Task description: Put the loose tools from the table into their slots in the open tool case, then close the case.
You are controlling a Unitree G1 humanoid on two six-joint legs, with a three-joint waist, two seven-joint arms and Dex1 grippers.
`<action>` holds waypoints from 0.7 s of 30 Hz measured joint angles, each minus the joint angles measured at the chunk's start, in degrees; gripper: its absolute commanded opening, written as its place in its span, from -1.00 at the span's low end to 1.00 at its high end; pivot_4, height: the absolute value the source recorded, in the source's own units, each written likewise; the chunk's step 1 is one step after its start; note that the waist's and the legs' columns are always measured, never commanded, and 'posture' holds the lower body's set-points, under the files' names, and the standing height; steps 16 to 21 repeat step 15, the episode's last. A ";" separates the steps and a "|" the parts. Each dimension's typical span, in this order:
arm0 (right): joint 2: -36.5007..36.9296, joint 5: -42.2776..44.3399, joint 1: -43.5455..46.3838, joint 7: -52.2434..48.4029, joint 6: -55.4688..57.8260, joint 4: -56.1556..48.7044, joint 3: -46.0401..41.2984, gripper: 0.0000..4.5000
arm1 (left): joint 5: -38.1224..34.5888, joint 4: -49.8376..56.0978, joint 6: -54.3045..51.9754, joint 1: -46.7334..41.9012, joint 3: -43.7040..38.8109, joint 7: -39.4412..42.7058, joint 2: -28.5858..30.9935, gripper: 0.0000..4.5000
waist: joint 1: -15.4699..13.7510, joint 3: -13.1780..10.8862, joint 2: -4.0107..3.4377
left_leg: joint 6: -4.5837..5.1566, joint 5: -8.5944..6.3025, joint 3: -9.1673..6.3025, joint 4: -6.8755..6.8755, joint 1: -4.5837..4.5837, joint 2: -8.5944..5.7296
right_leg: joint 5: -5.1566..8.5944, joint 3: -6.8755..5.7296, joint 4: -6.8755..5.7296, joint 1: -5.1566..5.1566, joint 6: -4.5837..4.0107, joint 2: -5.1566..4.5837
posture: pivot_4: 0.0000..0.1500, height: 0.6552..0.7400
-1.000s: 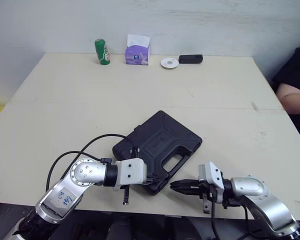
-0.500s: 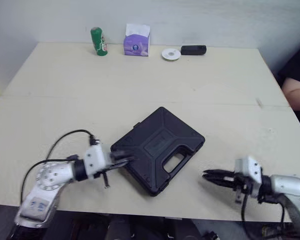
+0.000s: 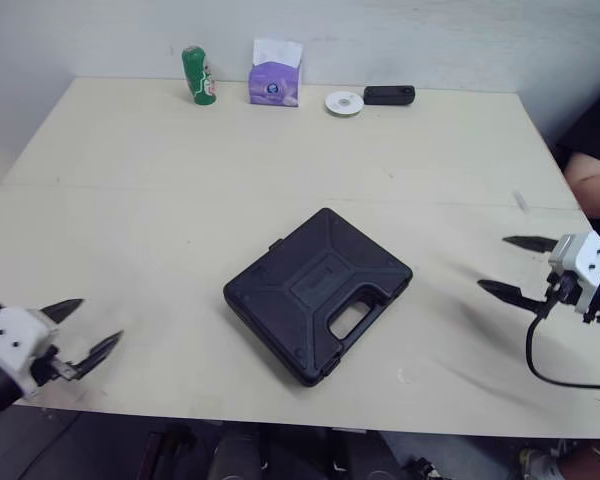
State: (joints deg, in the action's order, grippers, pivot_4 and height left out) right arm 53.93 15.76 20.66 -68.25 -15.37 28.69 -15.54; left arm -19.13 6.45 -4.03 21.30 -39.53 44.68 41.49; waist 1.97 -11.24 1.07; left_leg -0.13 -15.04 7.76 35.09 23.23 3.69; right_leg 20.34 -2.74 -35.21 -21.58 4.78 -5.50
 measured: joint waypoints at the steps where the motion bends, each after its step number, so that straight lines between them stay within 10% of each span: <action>1: 0.01 -0.87 2.69 0.10 -1.59 2.88 0.36 1.00 | 0.14 -1.34 -0.01 -0.26 -1.15 -0.75 0.22 0.95 | 0.12 0.00 0.00 | -0.03 0.00 -0.01 -0.01 0.00 0.02 | 0.00 -0.01 -0.04 0.00 -0.01 0.00 | 1.00 1.00; 21: -0.15 -5.18 13.87 0.21 -11.14 19.18 4.09 1.00 | 3.06 -3.41 0.42 -5.22 0.15 -4.33 1.41 0.95 | 1.35 -0.03 -0.04 | -0.08 0.41 0.61 0.11 -0.11 0.11 | -0.04 -0.22 -0.54 -0.22 0.08 0.00 | 1.00 1.00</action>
